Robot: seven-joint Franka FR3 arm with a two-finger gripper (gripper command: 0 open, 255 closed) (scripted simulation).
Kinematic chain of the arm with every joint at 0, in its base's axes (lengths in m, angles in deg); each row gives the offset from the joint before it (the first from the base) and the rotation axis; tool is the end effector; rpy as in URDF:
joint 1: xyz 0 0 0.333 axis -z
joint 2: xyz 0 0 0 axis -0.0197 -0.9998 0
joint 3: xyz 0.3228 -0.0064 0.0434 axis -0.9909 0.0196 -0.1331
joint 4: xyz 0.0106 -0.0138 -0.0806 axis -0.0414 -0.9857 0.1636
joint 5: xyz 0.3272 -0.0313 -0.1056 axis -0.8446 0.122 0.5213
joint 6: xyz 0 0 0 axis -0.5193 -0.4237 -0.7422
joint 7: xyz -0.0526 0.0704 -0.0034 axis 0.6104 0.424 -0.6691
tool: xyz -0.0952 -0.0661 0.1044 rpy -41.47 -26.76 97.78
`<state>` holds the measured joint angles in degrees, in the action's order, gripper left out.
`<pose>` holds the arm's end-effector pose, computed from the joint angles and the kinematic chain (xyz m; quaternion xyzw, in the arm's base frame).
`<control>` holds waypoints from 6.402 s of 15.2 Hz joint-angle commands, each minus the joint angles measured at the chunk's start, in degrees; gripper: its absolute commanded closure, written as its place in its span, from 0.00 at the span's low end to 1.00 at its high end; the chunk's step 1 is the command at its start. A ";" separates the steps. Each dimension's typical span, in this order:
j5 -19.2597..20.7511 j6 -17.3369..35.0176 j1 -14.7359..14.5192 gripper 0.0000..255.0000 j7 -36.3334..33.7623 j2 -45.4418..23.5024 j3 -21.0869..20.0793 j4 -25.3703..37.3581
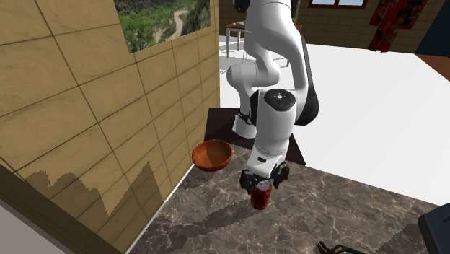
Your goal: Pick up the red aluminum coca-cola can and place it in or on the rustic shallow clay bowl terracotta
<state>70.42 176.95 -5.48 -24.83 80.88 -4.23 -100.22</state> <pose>0.4525 -0.0068 0.2904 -0.9929 -0.1191 -0.0004 0.0045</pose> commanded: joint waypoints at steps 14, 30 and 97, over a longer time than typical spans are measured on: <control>-0.03 0.32 -0.03 1.00 -0.02 -0.18 -0.03 -0.11; 1.10 -11.06 0.02 1.00 -0.92 7.62 -0.07 3.52; 15.10 -14.97 13.44 0.00 18.37 33.38 17.37 -17.42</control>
<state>85.52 161.98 7.97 -6.46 114.26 13.14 -117.65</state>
